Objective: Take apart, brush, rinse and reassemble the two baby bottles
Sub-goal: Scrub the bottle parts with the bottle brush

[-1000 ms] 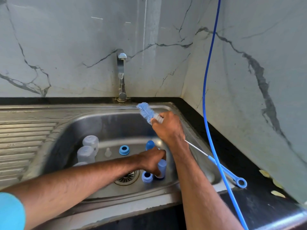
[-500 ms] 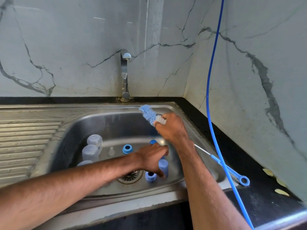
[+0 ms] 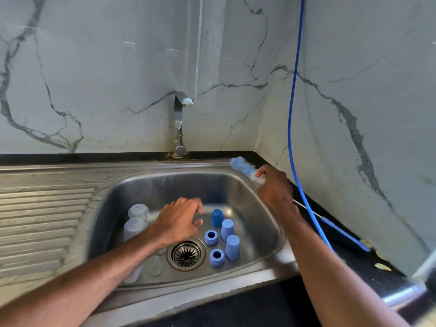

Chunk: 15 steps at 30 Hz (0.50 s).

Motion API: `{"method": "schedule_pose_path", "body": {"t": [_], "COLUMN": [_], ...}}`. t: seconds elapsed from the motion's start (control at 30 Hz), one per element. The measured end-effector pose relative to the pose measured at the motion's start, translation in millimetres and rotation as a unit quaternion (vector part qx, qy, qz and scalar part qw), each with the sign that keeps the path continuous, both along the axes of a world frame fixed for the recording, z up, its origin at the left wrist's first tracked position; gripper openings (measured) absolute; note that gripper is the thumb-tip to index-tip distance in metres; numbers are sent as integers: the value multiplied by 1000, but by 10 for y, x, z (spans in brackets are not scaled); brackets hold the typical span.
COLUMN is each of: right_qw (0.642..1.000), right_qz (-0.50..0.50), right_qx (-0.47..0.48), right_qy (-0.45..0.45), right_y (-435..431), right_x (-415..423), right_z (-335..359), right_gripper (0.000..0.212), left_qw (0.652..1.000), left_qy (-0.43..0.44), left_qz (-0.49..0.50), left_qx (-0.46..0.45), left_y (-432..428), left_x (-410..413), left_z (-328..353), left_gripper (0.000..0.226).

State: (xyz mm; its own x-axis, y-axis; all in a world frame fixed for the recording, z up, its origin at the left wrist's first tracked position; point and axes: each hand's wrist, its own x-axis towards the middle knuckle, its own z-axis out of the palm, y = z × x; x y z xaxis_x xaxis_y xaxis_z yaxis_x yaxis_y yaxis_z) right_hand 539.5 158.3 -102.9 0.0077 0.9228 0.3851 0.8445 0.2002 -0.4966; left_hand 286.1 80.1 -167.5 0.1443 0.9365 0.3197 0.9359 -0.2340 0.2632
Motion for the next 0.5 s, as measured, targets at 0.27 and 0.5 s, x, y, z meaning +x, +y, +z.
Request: {"method": "schedule_pose_path", "body": {"t": [0.27,0.5], "right_qw": [997,990], "right_qz": [-53,-65], "right_qx": [-5,-4], "right_qy": [-54,-128], "right_y": [246,293], "right_x": [257,219], "right_z": [-199,-259], "right_gripper": [34,40], "left_qw": [997,997], "left_qy": [-43,-47], "left_qz": [58,56], "left_qx": [12,8], "left_y": [31,41], "left_x": [-171,-151], "left_z": [-64,-113], "left_gripper": [20,13]}}
